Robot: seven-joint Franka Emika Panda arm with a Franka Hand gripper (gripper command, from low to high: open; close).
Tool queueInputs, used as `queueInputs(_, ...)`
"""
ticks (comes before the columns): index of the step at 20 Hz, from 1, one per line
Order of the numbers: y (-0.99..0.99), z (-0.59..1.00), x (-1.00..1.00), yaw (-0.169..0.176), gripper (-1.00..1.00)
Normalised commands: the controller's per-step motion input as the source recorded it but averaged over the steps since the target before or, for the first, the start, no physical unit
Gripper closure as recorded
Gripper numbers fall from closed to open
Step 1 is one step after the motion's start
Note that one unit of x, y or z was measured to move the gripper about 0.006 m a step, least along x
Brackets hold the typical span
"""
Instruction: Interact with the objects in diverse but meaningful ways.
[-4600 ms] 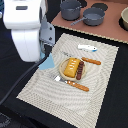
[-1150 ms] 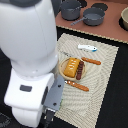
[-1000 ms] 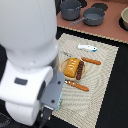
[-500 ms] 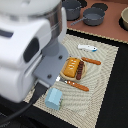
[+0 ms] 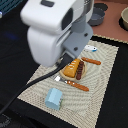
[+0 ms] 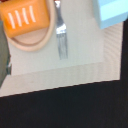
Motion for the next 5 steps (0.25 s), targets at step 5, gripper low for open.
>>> queueInputs(5, 0.83, -0.12, 0.17, -0.002, -1.00)
